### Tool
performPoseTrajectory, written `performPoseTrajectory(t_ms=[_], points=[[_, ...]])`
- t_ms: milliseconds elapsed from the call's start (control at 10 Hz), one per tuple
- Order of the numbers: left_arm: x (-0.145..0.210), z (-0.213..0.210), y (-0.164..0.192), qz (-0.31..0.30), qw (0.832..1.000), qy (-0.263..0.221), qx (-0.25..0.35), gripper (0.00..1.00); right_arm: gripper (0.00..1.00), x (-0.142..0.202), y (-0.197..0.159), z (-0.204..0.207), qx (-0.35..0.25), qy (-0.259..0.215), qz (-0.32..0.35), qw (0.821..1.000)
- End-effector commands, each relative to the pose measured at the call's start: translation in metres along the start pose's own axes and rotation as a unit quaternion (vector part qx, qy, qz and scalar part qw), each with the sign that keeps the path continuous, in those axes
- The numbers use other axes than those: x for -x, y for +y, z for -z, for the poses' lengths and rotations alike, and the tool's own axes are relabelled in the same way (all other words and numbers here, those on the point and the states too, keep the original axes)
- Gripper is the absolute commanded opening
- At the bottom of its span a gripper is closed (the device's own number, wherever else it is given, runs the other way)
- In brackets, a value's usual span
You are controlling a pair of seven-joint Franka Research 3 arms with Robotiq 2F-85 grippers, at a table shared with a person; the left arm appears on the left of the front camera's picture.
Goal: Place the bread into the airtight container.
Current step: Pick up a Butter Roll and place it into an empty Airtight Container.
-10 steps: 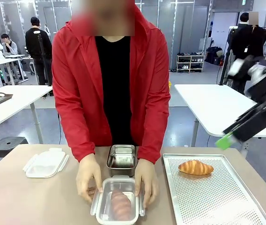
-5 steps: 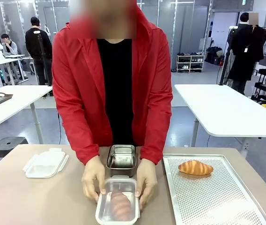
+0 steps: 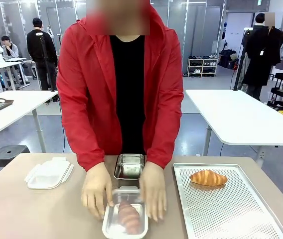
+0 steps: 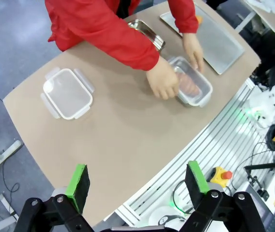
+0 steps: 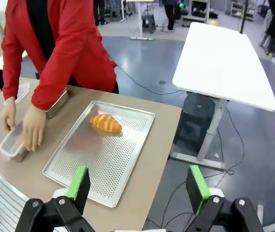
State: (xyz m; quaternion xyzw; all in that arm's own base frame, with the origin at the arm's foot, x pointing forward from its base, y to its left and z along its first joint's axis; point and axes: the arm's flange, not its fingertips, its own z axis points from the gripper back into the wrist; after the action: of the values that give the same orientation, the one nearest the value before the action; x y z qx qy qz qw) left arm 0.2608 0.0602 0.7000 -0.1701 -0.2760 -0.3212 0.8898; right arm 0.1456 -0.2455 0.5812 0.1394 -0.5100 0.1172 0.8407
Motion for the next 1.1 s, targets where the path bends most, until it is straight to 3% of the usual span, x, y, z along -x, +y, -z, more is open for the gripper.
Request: performPoseTrajectory(t_ms=[0,1000], points=[[-0.0015,-0.0005,-0.0002,0.006,1.0,-0.002,0.005,1.0,1.0,-0.0033,0.0039,-0.0084,0.013,-0.007,-0.006,1.0],[-0.0015,-0.0005,-0.0002,0.006,1.0,-0.002,0.005,1.0,1.0,-0.0033,0.0039,-0.0084,0.013,-0.007,-0.006,1.0]])
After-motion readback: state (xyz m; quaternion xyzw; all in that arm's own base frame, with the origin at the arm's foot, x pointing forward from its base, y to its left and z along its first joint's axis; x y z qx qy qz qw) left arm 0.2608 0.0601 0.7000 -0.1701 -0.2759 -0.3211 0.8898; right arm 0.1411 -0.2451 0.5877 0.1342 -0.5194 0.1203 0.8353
